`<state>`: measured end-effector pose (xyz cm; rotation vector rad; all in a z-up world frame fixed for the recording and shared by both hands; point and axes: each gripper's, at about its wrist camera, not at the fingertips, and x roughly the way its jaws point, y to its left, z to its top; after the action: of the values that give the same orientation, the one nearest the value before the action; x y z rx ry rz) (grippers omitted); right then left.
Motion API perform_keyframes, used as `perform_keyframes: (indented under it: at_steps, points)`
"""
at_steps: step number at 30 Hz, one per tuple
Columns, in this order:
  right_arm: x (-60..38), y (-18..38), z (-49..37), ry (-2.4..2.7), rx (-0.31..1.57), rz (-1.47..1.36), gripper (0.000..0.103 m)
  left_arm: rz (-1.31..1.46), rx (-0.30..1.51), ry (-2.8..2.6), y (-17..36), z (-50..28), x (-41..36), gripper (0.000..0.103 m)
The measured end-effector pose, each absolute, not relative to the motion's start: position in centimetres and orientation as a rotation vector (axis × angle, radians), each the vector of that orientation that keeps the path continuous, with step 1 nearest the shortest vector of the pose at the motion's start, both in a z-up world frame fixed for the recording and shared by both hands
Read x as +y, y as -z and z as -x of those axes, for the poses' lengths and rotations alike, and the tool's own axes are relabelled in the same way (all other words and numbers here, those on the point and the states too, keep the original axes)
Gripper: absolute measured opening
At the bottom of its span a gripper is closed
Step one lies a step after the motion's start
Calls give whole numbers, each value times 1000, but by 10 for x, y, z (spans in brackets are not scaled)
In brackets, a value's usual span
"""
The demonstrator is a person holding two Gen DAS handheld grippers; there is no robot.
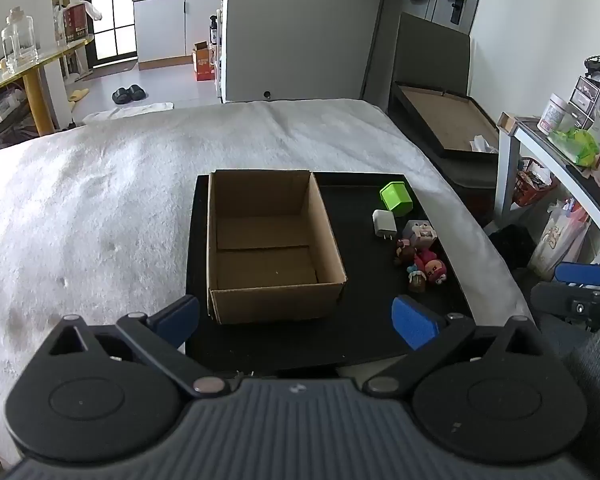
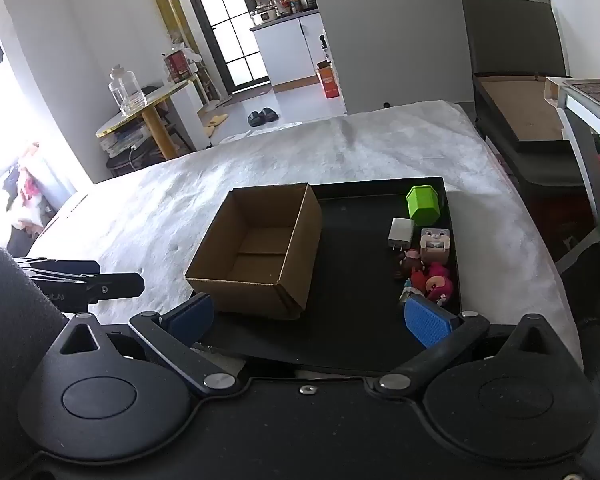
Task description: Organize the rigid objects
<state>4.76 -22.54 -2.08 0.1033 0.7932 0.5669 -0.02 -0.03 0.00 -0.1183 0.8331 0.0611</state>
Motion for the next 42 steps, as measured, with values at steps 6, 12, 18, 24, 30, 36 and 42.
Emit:
perform_keyframes:
  at_steps: [6, 12, 18, 24, 30, 36, 42]
  points:
    - [-229, 22, -48, -567, 790, -115, 103, 123, 826, -59, 0, 1, 0, 102]
    - [-215, 19, -46, -562, 772, -58, 103, 127, 825, -58, -2, -2, 1, 102]
    - [-217, 15, -46, -562, 763, -42, 103, 124, 800, -62, -8, 3, 0, 102]
    - [-219, 13, -45, -549, 765, -44, 103, 121, 803, -69, -11, 2, -2, 102]
    - [-220, 12, -44, -539, 770, -47, 103, 116, 802, -71, -10, 3, -1, 102]
    - [-219, 13, -43, -535, 774, -50, 103, 114, 797, -77, -11, 5, -1, 102]
    - [-219, 12, -43, -528, 762, -32, 103, 123, 800, -78, -11, 5, 0, 102]
